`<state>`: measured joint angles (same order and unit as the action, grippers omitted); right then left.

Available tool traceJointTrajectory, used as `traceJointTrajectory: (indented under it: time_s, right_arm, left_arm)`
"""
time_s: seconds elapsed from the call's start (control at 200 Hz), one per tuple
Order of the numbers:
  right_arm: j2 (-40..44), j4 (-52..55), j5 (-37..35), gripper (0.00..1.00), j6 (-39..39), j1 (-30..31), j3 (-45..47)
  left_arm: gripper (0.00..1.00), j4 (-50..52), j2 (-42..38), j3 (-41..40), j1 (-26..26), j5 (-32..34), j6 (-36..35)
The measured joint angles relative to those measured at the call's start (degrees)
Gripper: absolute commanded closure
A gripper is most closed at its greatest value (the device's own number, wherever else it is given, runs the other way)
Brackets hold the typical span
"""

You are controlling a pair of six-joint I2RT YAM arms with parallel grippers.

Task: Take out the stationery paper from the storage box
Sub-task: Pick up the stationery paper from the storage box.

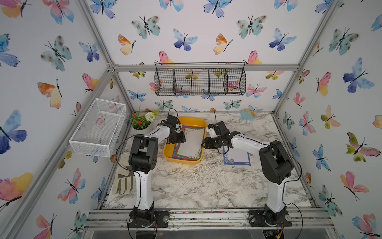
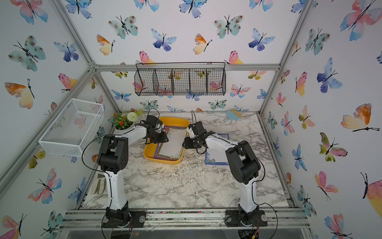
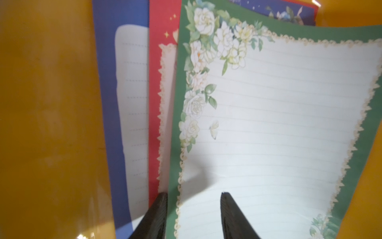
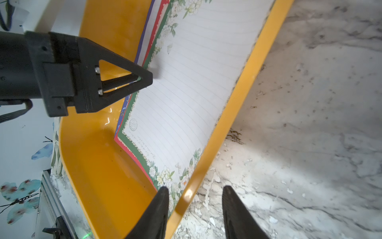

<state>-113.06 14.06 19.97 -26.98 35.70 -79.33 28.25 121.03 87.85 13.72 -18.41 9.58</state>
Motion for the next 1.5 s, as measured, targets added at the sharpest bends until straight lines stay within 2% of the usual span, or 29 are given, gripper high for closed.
traceJointTrajectory:
  time_s: [0.405,0.636,0.786,0.916,0.966,1.306,1.412,1.497]
  right_arm:
    - [0.0,0.0,-0.02,0.54,0.0,0.0,0.0]
    - [0.0,0.0,-0.02,0.54,0.0,0.0,0.0]
    - [0.0,0.0,-0.04,0.54,-0.02,0.0,0.0]
    - [0.0,-0.02,-0.02,0.55,-0.02,0.0,0.0]
    - [0.0,-0.02,-0.02,0.55,-0.02,0.0,0.0]
    - [0.0,-0.02,-0.02,0.55,-0.04,0.0,0.0]
    - [0.0,-0.04,-0.02,0.55,-0.07,0.0,0.0]
    - [0.0,-0.07,-0.02,0.55,-0.22,0.0,0.0]
  left_arm:
    - [0.73,-0.96,-0.09,-0.31,-0.07,-5.33,0.31]
    - [0.81,-3.43,-0.24,-2.21,-0.83,-11.45,2.43]
    - [0.8,-4.87,-0.26,-3.61,-2.12,-14.08,4.15]
    - [0.71,-5.86,-0.37,-4.04,-2.93,-16.31,5.22]
    - [0.7,-6.38,-0.37,-4.13,-3.28,-17.46,5.86]
    - [0.81,-10.27,-0.37,-6.08,-3.91,-24.96,9.16]
    - [0.72,-10.69,-0.37,-6.12,-3.98,-25.77,9.31]
    - [0.69,-10.58,-0.35,-6.08,-3.96,-25.75,9.18]
